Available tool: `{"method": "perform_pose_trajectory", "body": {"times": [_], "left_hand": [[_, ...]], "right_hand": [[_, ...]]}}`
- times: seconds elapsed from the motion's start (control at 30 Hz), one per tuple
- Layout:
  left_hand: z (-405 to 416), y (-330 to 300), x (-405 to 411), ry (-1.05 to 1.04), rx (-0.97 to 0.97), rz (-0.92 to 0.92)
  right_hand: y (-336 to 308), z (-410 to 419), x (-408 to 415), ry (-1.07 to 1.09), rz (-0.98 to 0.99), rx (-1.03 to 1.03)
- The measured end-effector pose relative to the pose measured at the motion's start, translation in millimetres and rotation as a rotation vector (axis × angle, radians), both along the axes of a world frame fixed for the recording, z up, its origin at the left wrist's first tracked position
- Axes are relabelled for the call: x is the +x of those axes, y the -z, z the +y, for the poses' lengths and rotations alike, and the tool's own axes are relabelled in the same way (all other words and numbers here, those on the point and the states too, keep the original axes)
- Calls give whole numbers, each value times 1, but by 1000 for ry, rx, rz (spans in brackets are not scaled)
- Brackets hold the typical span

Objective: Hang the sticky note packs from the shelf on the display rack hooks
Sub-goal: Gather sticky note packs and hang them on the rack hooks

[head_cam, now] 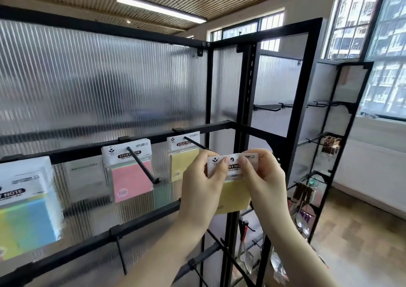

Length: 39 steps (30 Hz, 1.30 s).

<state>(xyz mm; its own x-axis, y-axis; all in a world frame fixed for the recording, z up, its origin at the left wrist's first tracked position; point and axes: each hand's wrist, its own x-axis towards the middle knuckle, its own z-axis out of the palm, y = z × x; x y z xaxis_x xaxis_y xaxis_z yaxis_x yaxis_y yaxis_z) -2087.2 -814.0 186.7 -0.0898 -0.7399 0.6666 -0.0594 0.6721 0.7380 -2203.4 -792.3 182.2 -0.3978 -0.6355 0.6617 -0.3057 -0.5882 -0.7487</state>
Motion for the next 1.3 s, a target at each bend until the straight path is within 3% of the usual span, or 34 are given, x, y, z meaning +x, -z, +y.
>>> {"method": "perform_pose_trajectory", "body": {"times": [0.47, 0.83, 1.07, 1.3], "left_hand": [[-24, 6, 2, 3, -79, -4], [-71, 39, 31, -397, -103, -37], [-85, 54, 43, -445, 10, -48], [-80, 72, 46, -490, 127, -332]], "right_hand": [[3, -27, -1, -103, -1, -4], [26, -81, 7, -67, 29, 188], [41, -118, 19, -26, -4, 325], [69, -116, 23, -34, 39, 507]]}}
